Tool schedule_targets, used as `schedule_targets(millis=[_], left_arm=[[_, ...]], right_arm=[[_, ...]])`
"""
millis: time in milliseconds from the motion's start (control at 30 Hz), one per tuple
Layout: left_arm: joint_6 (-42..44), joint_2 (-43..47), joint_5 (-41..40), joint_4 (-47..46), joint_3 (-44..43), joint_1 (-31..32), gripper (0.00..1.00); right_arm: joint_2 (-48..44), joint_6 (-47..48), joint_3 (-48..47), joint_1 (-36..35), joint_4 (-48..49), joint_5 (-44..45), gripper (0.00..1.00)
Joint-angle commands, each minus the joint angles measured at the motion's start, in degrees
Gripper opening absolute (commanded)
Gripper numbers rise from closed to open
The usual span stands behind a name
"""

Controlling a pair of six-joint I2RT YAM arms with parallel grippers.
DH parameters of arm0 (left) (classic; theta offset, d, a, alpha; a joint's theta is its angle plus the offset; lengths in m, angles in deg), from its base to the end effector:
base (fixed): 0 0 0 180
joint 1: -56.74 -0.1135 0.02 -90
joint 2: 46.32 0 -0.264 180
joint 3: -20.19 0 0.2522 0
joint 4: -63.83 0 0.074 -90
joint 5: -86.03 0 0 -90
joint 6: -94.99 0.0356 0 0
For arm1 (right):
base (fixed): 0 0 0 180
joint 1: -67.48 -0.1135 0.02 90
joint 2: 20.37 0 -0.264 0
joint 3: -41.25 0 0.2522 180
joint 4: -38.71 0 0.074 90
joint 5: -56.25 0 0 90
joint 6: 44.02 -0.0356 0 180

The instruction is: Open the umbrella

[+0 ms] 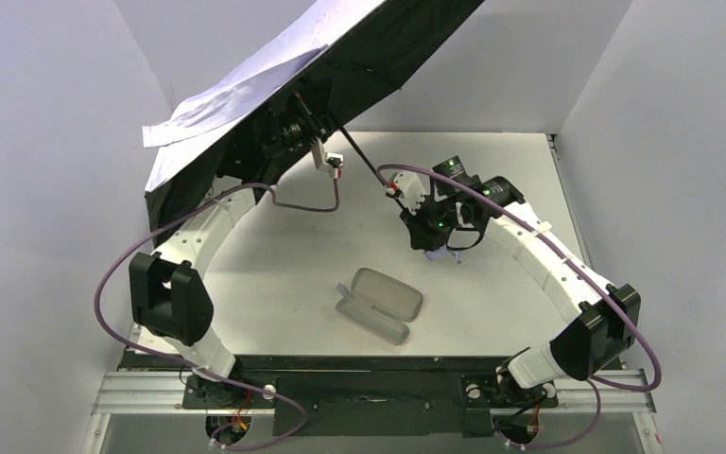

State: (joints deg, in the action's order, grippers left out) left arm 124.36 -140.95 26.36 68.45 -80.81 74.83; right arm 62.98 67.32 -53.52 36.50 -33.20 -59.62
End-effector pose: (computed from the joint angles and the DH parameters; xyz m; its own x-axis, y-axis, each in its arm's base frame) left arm 0.3714 -0.1402 0.4078 0.6375 0.5831 0.5037 -0.3921 -0.3173 0.8635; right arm 0.2397 0.1620 0.3334 -0.4594 -0.6577 -0.5970 -0.8745 0.4525 0.1744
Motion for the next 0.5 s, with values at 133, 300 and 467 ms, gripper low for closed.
schedule_targets(millis=[133, 300, 467], left_arm=[[2.6, -2.5, -22.8, -17.1, -7.2, -11.1, 0.03], [1.9, -4.0, -24.8, -17.7, -8.8, -14.1, 0.01], [1.6, -5.4, -25.8, -19.0, -9.5, -17.2, 0.01]], right_arm=[[-1.1, 14.6, 3.5, -2.1, -19.6, 2.1, 0.00], [-1.9, 16.7, 6.3, -2.0, -20.8, 3.7, 0.00], [-2.3, 18.3, 9.8, -2.1, -22.2, 5.3, 0.00]])
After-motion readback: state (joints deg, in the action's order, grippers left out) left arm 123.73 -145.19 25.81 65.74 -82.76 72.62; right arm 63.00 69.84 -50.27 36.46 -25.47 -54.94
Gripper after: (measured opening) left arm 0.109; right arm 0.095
